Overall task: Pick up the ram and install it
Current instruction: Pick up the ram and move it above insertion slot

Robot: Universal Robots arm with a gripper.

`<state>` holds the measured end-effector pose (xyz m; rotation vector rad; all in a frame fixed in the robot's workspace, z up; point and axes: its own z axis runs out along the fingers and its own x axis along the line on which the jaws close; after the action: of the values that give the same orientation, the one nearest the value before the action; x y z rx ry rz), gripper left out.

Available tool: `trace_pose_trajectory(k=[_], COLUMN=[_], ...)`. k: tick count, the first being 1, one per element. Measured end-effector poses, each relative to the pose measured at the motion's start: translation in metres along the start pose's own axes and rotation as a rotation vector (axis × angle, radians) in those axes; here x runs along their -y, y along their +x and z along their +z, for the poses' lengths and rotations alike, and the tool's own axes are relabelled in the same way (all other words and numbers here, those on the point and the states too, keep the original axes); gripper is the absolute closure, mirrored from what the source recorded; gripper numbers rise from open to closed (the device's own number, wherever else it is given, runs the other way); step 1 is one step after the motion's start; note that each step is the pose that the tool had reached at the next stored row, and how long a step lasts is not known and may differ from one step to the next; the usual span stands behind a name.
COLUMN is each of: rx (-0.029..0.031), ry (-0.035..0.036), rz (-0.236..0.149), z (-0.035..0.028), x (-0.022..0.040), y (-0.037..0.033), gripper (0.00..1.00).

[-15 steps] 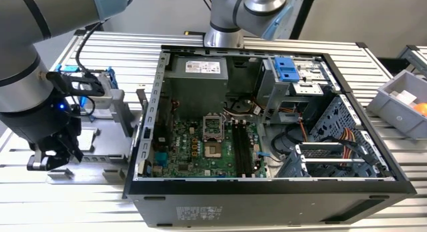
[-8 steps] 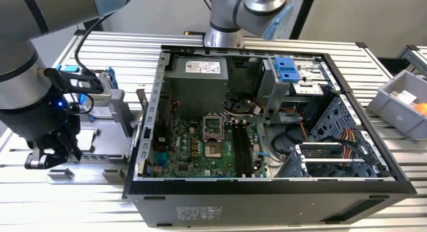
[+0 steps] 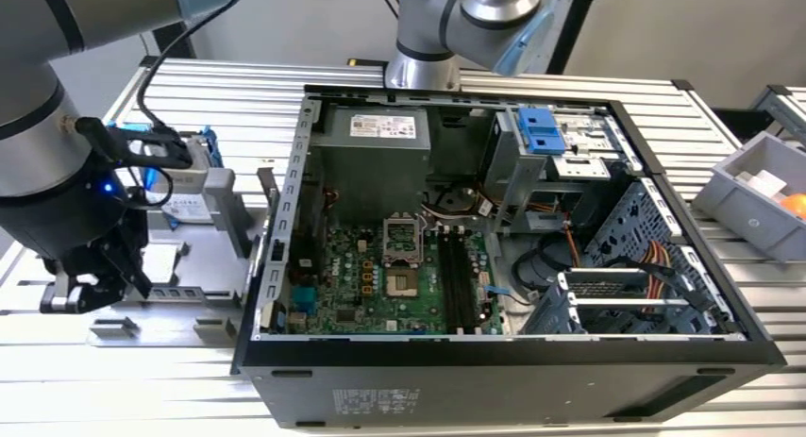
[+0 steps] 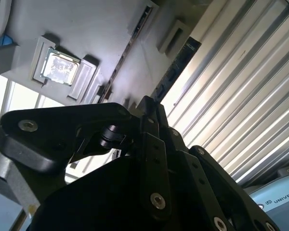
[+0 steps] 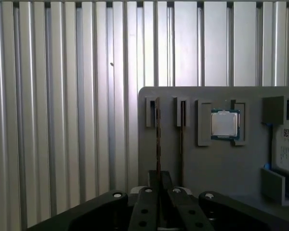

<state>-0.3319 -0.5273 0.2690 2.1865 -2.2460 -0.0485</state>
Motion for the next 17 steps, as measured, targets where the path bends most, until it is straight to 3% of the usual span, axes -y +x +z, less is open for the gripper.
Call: trace_pose_trajectory(k=[17], rx=[0.0], ry=[0.0], rz=[0.0], z=[-0.026], x=[-0.0007], y=[-0.0004], gripper=[1.0])
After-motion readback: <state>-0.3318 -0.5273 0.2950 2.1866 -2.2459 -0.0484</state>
